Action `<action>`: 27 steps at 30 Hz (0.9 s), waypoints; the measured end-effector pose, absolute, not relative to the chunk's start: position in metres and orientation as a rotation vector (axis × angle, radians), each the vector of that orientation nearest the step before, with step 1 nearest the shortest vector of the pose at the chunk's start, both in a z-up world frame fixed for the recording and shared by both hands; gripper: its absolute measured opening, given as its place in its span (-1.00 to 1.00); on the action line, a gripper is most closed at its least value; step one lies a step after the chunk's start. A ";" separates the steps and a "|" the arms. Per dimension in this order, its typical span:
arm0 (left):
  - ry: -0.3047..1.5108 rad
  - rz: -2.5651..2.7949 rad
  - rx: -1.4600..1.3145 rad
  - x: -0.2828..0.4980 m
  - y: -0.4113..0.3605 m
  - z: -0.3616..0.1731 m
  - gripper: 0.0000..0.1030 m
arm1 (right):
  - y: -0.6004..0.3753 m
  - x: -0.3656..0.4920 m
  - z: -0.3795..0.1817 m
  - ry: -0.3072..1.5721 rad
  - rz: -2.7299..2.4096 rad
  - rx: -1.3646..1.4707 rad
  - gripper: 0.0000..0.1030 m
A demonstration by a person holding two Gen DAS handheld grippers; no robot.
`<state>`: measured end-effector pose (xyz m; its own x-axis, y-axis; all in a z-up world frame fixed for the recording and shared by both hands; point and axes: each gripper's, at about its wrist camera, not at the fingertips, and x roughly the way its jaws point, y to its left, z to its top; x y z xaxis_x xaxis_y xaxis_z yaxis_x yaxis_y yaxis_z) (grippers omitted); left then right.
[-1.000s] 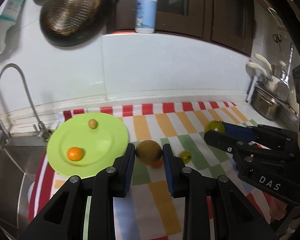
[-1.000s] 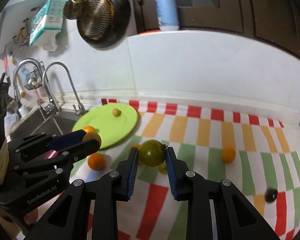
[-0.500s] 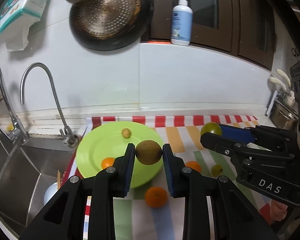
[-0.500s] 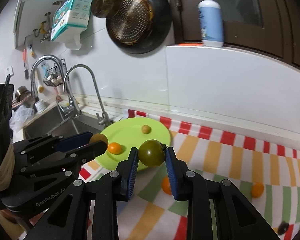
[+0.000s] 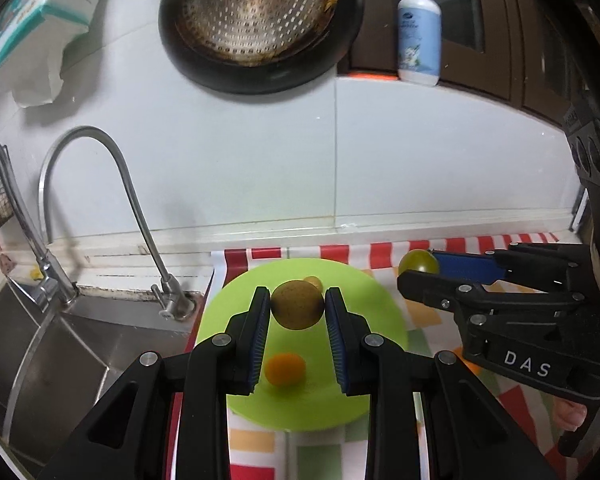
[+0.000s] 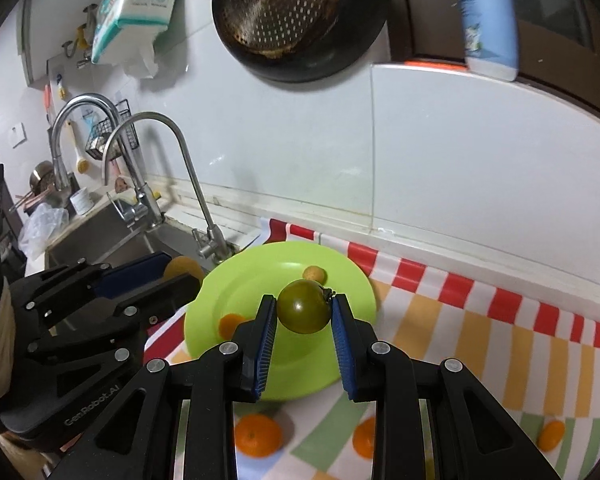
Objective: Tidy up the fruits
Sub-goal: 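Carry both fruits over the green plate and open both tools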
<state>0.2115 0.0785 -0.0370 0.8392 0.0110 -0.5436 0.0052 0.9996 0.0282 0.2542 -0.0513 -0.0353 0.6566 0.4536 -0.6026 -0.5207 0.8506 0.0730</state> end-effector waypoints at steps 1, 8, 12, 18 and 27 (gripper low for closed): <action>0.583 0.007 0.034 0.218 0.081 -0.039 -0.45 | -0.048 0.259 -0.037 0.661 0.557 -0.108 -0.44; 0.672 0.019 0.066 0.257 0.094 -0.064 -0.45 | -0.022 0.294 -0.060 0.757 0.564 -0.151 -0.44; 0.752 0.006 0.047 0.278 0.104 -0.084 -0.45 | -0.016 0.309 -0.075 0.803 0.548 -0.156 -0.44; 0.828 -0.017 0.035 0.294 0.107 -0.103 -0.45 | -0.012 0.328 -0.091 0.876 0.541 -0.138 -0.43; 0.811 -0.014 0.040 0.285 0.104 -0.094 -0.45 | -0.017 0.328 -0.091 0.872 0.544 -0.110 -0.39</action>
<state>0.2850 0.1041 -0.0942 0.6889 0.0025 -0.7248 0.0279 0.9992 0.0299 0.3277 -0.0173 -0.0910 0.5174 0.4086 -0.7519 -0.4963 0.8591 0.1253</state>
